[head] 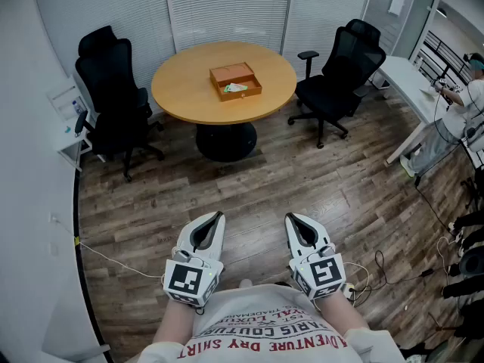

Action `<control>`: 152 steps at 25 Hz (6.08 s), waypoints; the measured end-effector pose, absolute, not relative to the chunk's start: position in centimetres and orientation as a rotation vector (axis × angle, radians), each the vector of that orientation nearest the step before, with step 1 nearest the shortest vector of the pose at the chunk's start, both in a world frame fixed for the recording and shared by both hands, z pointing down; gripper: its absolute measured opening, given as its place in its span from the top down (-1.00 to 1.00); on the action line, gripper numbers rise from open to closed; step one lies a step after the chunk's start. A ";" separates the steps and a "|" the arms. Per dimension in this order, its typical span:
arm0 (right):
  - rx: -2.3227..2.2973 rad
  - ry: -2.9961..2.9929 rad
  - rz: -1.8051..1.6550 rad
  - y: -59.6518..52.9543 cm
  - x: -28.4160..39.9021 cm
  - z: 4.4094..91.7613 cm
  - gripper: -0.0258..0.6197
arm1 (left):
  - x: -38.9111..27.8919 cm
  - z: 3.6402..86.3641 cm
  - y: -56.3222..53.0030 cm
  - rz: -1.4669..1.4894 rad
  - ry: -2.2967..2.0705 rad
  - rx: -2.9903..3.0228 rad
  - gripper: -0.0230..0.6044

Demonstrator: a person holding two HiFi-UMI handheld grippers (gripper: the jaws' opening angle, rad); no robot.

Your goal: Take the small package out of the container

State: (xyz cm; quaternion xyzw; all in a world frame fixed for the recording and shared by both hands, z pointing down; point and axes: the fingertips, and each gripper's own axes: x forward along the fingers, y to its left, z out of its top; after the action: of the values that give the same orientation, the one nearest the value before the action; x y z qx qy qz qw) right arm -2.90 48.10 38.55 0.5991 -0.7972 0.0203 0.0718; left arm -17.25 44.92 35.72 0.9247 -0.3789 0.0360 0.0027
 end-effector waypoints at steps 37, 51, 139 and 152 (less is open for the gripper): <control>1.650 -2.458 0.294 32.0 7.8 43.4 0.90 | -7.2 40.2 31.2 0.235 -1.326 2.726 0.90; 1.424 -2.546 0.256 13.7 20.5 42.2 0.90 | 5.8 38.6 15.8 0.160 -1.523 2.593 0.90; 0.506 -1.967 0.332 -39.7 2.5 71.4 -0.25 | -11.3 50.4 -30.9 0.255 -1.875 2.003 0.90; 0.374 -1.954 0.274 -38.2 3.0 69.4 -0.18 | -13.2 48.0 -30.8 0.262 -1.872 2.092 0.90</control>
State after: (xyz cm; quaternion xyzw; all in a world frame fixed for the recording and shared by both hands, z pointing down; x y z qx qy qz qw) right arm 2.95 -38.18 69.40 0.1570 -0.8210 0.1152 0.5367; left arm -13.19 -30.81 48.02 0.7323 -0.6554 0.0916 0.1605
